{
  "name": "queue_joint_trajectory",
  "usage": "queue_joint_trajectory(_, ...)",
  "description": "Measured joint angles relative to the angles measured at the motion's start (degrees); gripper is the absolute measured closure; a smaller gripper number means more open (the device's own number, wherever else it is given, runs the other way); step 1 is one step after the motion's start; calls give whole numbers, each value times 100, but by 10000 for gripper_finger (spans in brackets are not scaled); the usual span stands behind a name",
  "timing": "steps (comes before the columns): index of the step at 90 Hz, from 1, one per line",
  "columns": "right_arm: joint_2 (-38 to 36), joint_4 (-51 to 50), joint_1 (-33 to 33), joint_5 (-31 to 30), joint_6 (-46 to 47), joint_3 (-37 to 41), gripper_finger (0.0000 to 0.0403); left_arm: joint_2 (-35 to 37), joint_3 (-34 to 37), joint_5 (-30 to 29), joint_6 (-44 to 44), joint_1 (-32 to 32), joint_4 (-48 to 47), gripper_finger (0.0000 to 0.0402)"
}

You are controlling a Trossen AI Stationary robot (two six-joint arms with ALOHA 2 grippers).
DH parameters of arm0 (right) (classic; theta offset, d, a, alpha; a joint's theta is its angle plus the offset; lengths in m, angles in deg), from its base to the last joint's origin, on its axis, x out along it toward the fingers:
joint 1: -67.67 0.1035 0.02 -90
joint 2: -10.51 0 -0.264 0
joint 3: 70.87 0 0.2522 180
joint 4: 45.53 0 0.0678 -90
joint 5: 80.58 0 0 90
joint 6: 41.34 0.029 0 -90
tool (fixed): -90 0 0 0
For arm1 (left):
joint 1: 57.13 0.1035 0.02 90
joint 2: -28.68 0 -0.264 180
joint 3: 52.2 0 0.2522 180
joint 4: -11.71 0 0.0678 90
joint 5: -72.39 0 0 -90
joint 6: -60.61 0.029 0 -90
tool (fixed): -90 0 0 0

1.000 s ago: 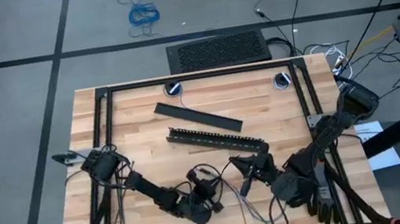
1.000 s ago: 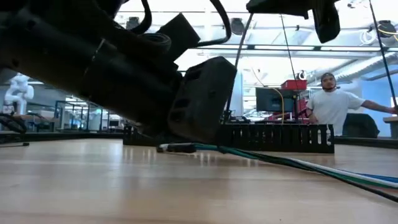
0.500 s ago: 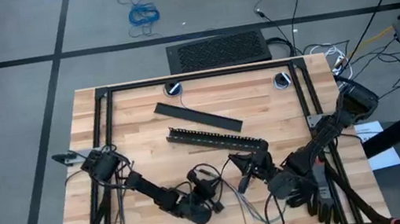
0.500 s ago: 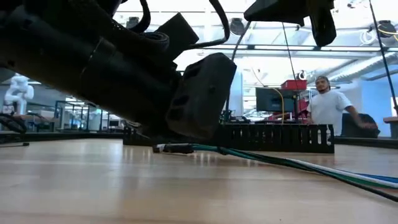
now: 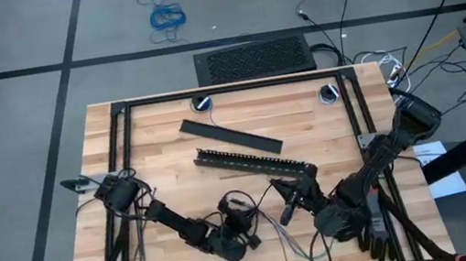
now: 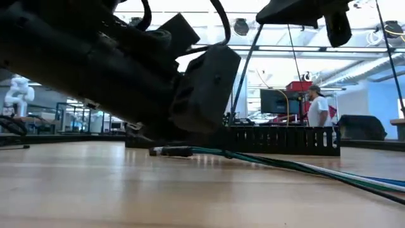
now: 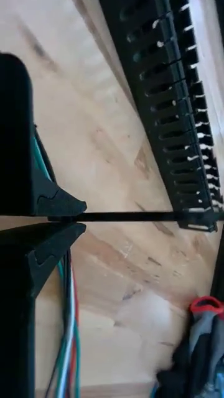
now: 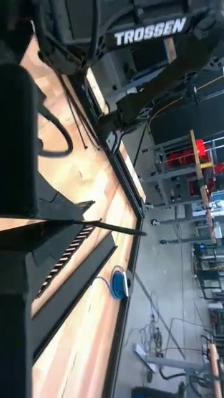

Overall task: Ziptie cables
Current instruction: Wrap the cable wires with the black zip tie

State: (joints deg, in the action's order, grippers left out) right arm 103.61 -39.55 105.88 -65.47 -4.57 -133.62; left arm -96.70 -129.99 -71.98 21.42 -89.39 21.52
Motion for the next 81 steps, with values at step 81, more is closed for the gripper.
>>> queue_joint_trajectory(81,-554,-368,-89,320,-1577,10,403,-379,-8,-88,-61,-59,79,398)
